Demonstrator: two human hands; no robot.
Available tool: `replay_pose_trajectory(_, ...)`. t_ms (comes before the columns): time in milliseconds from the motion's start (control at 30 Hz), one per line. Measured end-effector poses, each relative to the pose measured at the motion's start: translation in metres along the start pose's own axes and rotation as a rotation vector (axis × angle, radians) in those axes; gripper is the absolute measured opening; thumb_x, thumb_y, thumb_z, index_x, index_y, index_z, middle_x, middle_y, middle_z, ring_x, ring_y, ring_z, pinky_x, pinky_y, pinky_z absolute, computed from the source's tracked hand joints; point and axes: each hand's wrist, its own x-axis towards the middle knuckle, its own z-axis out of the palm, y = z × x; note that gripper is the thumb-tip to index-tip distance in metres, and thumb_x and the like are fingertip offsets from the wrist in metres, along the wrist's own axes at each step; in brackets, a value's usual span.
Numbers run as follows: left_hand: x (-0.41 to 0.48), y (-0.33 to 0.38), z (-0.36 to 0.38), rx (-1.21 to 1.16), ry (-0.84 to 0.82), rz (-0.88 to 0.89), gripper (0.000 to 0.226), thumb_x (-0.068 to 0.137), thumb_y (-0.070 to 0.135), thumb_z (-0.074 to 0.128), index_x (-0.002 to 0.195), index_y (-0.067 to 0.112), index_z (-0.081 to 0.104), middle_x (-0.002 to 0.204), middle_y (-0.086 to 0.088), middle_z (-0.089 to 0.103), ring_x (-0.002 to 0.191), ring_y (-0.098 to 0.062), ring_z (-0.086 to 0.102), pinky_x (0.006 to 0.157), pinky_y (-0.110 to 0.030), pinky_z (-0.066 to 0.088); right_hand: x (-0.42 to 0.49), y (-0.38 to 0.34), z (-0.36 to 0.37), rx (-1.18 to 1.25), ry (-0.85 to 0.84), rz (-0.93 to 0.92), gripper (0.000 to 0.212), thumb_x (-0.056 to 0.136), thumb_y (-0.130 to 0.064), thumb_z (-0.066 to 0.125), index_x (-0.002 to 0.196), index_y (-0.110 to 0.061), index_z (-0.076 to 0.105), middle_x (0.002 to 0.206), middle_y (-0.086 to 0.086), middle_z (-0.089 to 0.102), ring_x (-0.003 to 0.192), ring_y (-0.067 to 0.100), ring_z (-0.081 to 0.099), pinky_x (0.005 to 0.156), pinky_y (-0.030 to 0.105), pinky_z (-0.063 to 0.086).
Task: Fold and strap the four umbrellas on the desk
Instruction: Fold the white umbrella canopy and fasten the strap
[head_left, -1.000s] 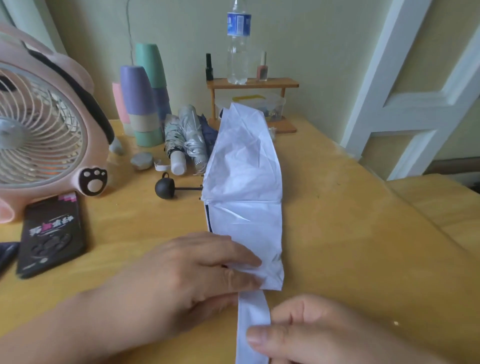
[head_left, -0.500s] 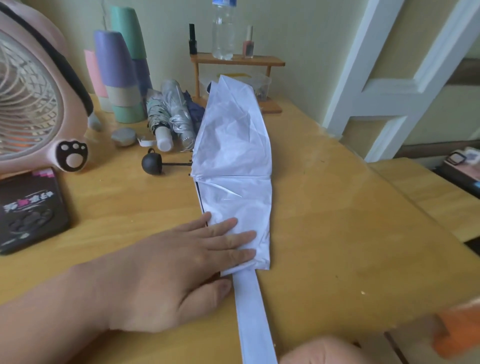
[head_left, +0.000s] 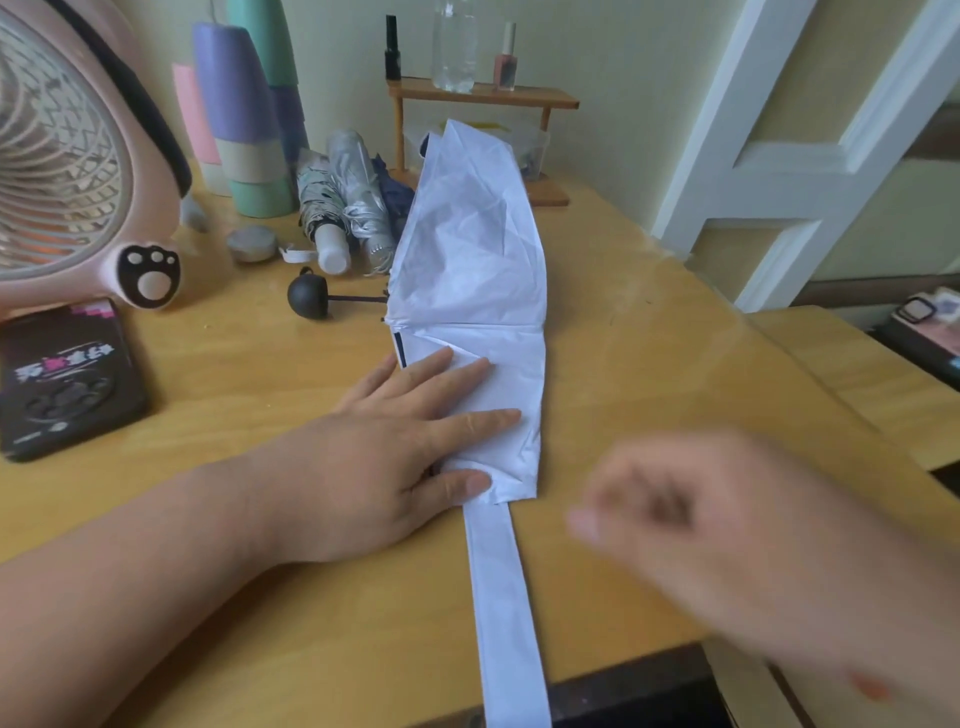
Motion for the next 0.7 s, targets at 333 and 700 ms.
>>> replay_pose_trajectory(333, -0.006, 0.007, 0.005, -0.363, 0.435, -0.057, 0.078, 0.064, 0.065, 0.079, 0.134, 0.04, 0.055, 0.136, 0.024, 0.039, 0.125, 0.001, 0.041, 0.102, -0.012, 0.035, 0.129, -0.004, 0.047, 0.062, 0.205, -0.282, 0.062, 0.091, -0.042, 0.072, 0.147, -0.028, 0.049, 0.156, -0.006, 0.036, 0.146, 0.008, 0.024, 0.116, 0.012, 0.016)
replay_pose_trajectory(700, -0.009, 0.019, 0.011, -0.219, 0.439, 0.184, 0.022, 0.09, 0.025, 0.064, 0.108, 0.03, 0.076, 0.133, 0.017, 0.06, 0.116, -0.001, 0.06, 0.098, -0.017, 0.047, 0.142, 0.008, 0.048, 0.505, 0.236, -0.351, 0.023, 0.081, -0.016, 0.074, 0.104, -0.017, 0.076, 0.11, -0.008, 0.075, 0.109, 0.006, 0.067, 0.103, 0.036, 0.051)
